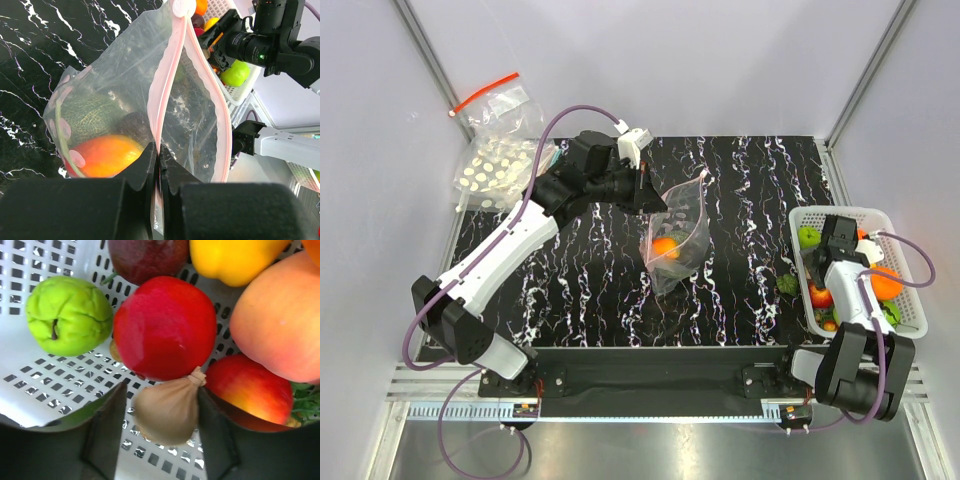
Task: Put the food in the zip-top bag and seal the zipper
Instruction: Pick up the fake vegetable from the bin, then place the fake vegetable in the zipper food storage bag.
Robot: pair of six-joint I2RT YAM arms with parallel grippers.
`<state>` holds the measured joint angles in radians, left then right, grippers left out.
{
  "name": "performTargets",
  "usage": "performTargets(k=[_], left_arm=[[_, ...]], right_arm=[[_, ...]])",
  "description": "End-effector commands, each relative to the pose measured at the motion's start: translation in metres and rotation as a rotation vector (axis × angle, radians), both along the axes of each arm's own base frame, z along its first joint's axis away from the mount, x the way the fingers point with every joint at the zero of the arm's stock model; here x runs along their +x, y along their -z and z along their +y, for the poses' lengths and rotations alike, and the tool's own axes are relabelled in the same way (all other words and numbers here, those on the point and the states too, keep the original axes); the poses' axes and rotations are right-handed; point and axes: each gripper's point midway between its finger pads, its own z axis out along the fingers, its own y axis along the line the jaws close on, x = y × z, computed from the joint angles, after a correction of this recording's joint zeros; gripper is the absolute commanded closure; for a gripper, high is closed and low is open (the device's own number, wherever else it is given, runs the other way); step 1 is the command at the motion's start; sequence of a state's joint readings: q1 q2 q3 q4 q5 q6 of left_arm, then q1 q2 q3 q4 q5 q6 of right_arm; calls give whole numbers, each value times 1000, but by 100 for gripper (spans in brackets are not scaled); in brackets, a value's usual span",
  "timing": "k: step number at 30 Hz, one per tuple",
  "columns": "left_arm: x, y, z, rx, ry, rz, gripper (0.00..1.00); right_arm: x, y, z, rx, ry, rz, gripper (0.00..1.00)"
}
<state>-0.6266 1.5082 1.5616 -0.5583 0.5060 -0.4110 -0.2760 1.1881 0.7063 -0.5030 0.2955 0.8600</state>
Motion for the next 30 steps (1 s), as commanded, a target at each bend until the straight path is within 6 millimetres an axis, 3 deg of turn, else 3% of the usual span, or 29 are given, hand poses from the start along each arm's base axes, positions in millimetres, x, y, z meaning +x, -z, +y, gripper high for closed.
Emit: performTargets(k=[1, 5, 6, 10, 14, 16, 17, 19, 22, 24, 25, 26, 27, 28, 30], left_arm=[[3, -14, -5, -41, 19, -41, 92], [4, -14, -5, -41, 18, -43, 92], [3, -15, -5, -43, 21, -43, 92], [3, -15, -5, -44, 24, -37, 92], [3, -16, -6, -44, 23, -36, 92], [3, -18, -5, -42, 20, -41, 92], [3, -20, -5, -43, 19, -44, 92], [3, -23, -4, -45, 13, -50, 92], [3, -26, -3, -44, 9, -57, 92], [4, -27, -2, -39, 3, -59, 92], [4, -28, -2, -38, 0, -60, 92], [5, -28, -1, -35, -2, -59, 92], [5, -29, -1, -34, -1, -61, 92], [5, -30, -1, -31, -5, -61, 92], [6, -34, 1, -31, -11, -70, 92]], right_arm=[[3, -18, -6, -37, 29, -64, 42], [-10, -54, -14, -123, 19, -83, 50], [-8, -76, -16, -147, 11, -127, 51], [-4, -130, -3, -197, -154, -222, 55], [12, -204, 42, -157, -406, -474, 61], [16, -222, 60, -124, -506, -520, 61], [17, -241, 76, -91, -588, -565, 62], [23, -253, 93, -40, -686, -598, 61], [22, -297, 133, -8, -866, -726, 62], [22, -311, 151, -27, -932, -749, 61], [18, -316, 178, -10, -1021, -758, 61], [18, -328, 187, -29, -1044, -775, 61], [25, -325, 199, -23, -1083, -756, 61], [19, -327, 226, 1, -1170, -759, 61], [27, -327, 244, -26, -1207, -733, 61]])
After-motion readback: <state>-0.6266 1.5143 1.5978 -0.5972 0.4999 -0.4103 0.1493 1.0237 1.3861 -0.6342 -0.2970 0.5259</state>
